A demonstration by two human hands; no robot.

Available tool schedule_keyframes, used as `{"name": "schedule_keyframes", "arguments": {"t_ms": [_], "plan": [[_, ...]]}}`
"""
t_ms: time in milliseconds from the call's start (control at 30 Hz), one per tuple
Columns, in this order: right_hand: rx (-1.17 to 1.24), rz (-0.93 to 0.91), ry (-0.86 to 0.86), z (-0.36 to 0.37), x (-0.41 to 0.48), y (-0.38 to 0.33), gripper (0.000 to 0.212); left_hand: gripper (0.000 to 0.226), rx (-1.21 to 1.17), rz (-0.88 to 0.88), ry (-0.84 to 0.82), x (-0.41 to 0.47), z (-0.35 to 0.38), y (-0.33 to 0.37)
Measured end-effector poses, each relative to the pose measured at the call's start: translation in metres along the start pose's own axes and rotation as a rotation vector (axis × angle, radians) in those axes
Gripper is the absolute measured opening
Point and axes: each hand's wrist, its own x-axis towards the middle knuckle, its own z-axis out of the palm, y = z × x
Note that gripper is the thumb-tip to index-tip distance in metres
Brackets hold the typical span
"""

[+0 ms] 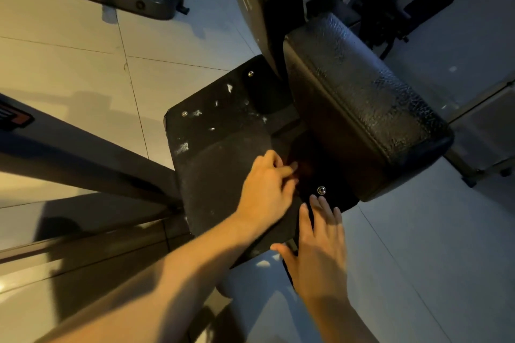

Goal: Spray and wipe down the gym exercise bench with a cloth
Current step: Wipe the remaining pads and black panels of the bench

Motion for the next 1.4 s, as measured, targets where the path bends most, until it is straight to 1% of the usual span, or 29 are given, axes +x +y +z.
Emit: {"name": "schedule_keyframes", "arguments": {"t_ms": [33, 67, 100, 167, 200, 233, 300, 367, 433, 467, 500, 533, 600, 667, 700, 733, 767, 800, 867, 900, 933, 967, 1033, 1133, 1200, 1233, 1267, 1333, 1400], "plan": [[-0.004, 0.004, 0.008, 0.000, 0.001, -0.001, 0.099, 0.016, 0.017, 0.018, 0.008, 0.007, -0.002, -0.004], [-0.012, 0.004, 0.005, 0.001, 0.002, -0.001, 0.098, 0.019, 0.047, -0.012, 0.046, 0.018, -0.003, -0.014], [-0.019, -0.004, -0.011, 0.000, 0.002, 0.000, 0.096, 0.023, 0.069, -0.101, 0.102, 0.028, -0.004, -0.024], [-0.006, -0.023, -0.025, 0.002, -0.001, 0.001, 0.096, 0.032, 0.059, -0.345, 0.184, 0.044, -0.011, -0.046], [0.001, -0.023, -0.032, 0.002, -0.003, 0.001, 0.096, 0.034, 0.050, -0.402, 0.186, 0.046, -0.012, -0.050], [0.004, -0.021, -0.047, 0.002, -0.004, 0.001, 0.096, 0.034, 0.062, -0.397, 0.182, 0.042, -0.009, -0.046], [0.019, -0.014, -0.040, 0.002, -0.004, 0.002, 0.097, 0.030, 0.054, -0.259, 0.145, 0.022, -0.004, -0.024], [0.021, -0.001, -0.045, 0.002, -0.002, 0.002, 0.097, 0.026, -0.040, -0.068, 0.067, -0.003, 0.002, -0.004], [0.014, -0.004, -0.053, 0.002, 0.002, 0.002, 0.096, 0.031, -0.106, 0.061, -0.019, -0.010, -0.001, -0.008], [0.012, -0.006, -0.057, 0.002, 0.003, 0.002, 0.096, 0.032, -0.090, 0.101, -0.031, -0.005, -0.002, -0.019], [0.006, -0.010, -0.070, 0.003, 0.004, 0.003, 0.097, 0.032, -0.058, 0.101, -0.004, -0.001, -0.003, -0.033], [0.004, -0.012, -0.080, 0.002, 0.003, 0.002, 0.097, 0.032, -0.026, 0.039, 0.067, 0.003, -0.005, -0.049], [0.007, -0.012, -0.076, 0.003, 0.002, 0.003, 0.097, 0.032, 0.001, -0.206, 0.210, 0.011, -0.014, -0.080], [0.006, -0.008, -0.082, 0.003, 0.000, 0.003, 0.095, 0.037, 0.020, -0.435, 0.253, 0.014, -0.020, -0.094], [0.007, -0.007, -0.085, 0.003, 0.000, 0.003, 0.094, 0.039, 0.044, -0.498, 0.246, 0.014, -0.021, -0.088], [0.011, -0.008, -0.085, 0.003, 0.000, 0.003, 0.094, 0.040, 0.059, -0.498, 0.240, 0.012, -0.019, -0.075], [0.015, -0.012, -0.086, 0.003, 0.001, 0.004, 0.094, 0.040, 0.056, -0.437, 0.233, 0.008, -0.015, -0.056], [0.017, -0.018, -0.083, 0.003, 0.001, 0.003, 0.093, 0.038, 0.038, -0.328, 0.219, 0.003, -0.007, -0.036], [0.022, -0.025, -0.080, 0.003, 0.003, 0.004, 0.090, 0.035, -0.030, -0.080, 0.109, -0.007, 0.007, -0.002], [0.016, -0.027, -0.086, 0.003, 0.003, 0.004, 0.093, 0.036, -0.037, 0.023, 0.048, -0.006, 0.009, 0.002], [0.007, -0.032, -0.092, 0.003, 0.002, 0.004, 0.095, 0.037, -0.016, 0.086, 0.018, -0.002, 0.007, -0.002], [0.000, -0.038, -0.091, 0.003, 0.002, 0.005, 0.095, 0.037, 0.018, 0.095, 0.024, 0.001, 0.004, -0.013], [0.011, -0.039, -0.075, 0.004, -0.001, 0.005, 0.094, 0.036, 0.074, -0.031, 0.109, -0.002, -0.008, -0.048], [0.050, -0.024, -0.045, 0.005, -0.001, 0.004, 0.095, 0.035, 0.107, -0.407, 0.245, -0.029, -0.028, -0.107], [0.067, -0.023, -0.042, 0.006, -0.001, 0.004, 0.095, 0.037, 0.095, -0.630, 0.262, -0.053, -0.030, -0.116], [0.066, -0.025, -0.046, 0.005, -0.001, 0.004, 0.095, 0.036, 0.088, -0.649, 0.269, -0.066, -0.026, -0.107], [0.057, -0.027, -0.053, 0.005, -0.001, 0.004, 0.095, 0.035, 0.070, -0.604, 0.273, -0.077, -0.019, -0.091], [0.039, -0.023, -0.067, 0.004, -0.002, 0.002, 0.094, 0.036, 0.007, -0.445, 0.205, -0.096, -0.007, -0.056], [0.050, -0.023, -0.055, 0.003, -0.003, 0.002, 0.093, 0.037, 0.002, -0.299, 0.133, -0.097, -0.005, -0.048]]}}
